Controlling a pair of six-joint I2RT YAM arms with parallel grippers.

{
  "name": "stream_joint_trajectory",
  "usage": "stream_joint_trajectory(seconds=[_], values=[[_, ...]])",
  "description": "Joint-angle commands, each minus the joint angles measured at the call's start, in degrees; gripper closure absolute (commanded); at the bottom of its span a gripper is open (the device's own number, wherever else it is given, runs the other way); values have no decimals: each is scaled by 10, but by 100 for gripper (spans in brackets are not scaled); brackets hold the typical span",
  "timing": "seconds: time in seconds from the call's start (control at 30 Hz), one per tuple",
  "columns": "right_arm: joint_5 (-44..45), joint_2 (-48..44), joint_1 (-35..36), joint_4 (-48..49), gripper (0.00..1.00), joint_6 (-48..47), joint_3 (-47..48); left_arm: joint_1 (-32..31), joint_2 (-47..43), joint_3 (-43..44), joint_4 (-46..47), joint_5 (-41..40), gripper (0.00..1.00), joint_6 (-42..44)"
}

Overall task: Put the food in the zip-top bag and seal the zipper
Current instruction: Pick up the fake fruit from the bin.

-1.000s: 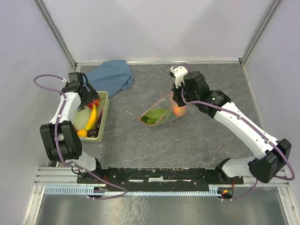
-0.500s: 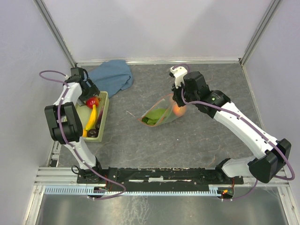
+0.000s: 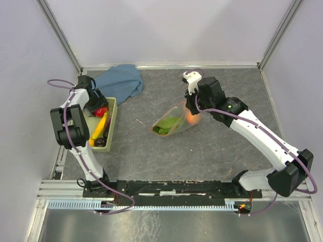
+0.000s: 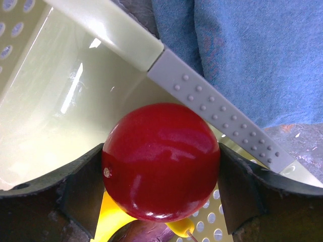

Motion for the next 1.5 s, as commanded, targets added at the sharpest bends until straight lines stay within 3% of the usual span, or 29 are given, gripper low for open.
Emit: stream_joint_trajectory(seconds=[0.0, 0.13, 0.47, 0.73, 1.0, 1.47], values=[[-5, -5, -1, 29, 98, 1, 6, 2, -23, 13, 5, 11, 30, 21], [-9, -3, -2, 28, 98, 2, 8, 2, -62, 2, 5, 2, 38, 21], [-13, 6, -1, 17, 98, 13, 23, -23, -237, -46, -1, 25, 40, 14], [-8, 10, -1, 17, 98, 28, 29, -125, -395, -130, 24, 51, 40, -21], [-2, 19, -1, 6, 98, 41, 42, -222, -480, -202, 56, 69, 41, -66], [-21, 47, -1, -6, 98, 79, 62, -383, -580, -302, 256, 142, 44, -122]])
